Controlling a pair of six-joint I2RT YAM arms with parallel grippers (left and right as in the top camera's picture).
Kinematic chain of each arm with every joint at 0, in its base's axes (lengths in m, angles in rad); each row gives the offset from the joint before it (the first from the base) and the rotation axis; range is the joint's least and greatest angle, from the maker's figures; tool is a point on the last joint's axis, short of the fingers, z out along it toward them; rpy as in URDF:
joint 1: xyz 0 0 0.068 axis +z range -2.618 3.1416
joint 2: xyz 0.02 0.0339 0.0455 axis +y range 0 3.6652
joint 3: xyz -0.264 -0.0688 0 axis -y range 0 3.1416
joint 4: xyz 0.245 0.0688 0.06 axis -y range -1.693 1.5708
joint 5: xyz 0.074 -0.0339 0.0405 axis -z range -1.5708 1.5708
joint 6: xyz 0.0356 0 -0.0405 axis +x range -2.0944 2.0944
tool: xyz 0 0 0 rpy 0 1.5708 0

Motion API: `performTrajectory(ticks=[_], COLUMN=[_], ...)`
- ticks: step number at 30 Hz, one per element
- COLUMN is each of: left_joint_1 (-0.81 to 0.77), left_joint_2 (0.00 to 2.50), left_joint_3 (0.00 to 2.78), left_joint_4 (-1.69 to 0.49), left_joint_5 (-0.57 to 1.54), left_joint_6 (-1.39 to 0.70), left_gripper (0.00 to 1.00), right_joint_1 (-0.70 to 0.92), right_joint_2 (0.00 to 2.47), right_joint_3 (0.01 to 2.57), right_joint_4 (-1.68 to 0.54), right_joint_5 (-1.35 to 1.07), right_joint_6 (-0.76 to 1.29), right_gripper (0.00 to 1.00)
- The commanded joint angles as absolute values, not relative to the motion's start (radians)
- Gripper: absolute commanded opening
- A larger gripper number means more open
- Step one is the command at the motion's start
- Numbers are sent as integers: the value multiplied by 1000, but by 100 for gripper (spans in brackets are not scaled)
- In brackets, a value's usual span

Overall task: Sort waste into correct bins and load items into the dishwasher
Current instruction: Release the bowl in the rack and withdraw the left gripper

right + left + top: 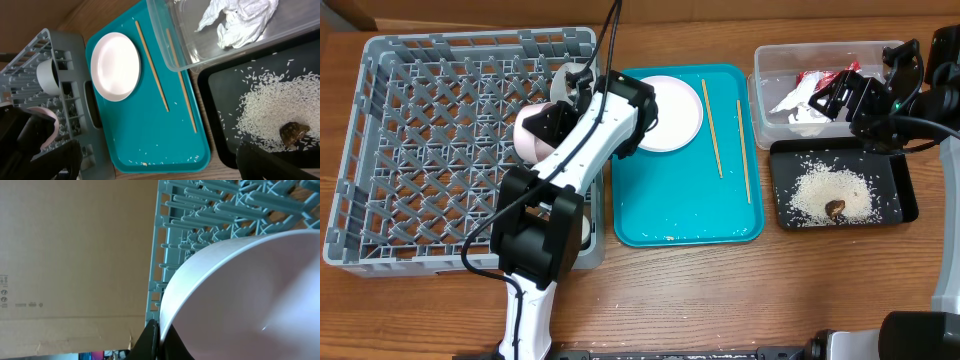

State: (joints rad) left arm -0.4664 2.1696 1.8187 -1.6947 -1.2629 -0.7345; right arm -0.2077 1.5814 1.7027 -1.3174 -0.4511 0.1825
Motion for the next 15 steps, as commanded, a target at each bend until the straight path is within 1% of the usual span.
performTrajectory(ticks=[1,5,9,11,13,15], left_joint_1=[-496,-511,-514,-514,-514,-515], left_joint_2=[2173,2173,2173,2172,2172,2172], left_joint_3=[1804,1804,1805,1805,1814,1829], left_joint_4=[-1691,-1691,-1691,-1691,-1691,-1691], left_joint_5=[-1187,-1107,-995,-972,-941,-904], left_joint_6=[-755,-691,-611,-609,-609,-603], left_gripper=[5,22,27,29,35,37], right_joint_1=[-203,-203,-203,-203,-203,-203], right_joint_2=[1580,1580,1580,1580,1580,1580], right_joint_3=[1701,1701,1701,1701,1701,1701], right_joint_4=[-1311,-1311,-1311,-1311,-1311,-1311], right_joint_5=[-445,-445,-445,-445,-445,-445], right_joint_6=[175,175,174,174,174,175], right_gripper=[100,100,100,100,100,100])
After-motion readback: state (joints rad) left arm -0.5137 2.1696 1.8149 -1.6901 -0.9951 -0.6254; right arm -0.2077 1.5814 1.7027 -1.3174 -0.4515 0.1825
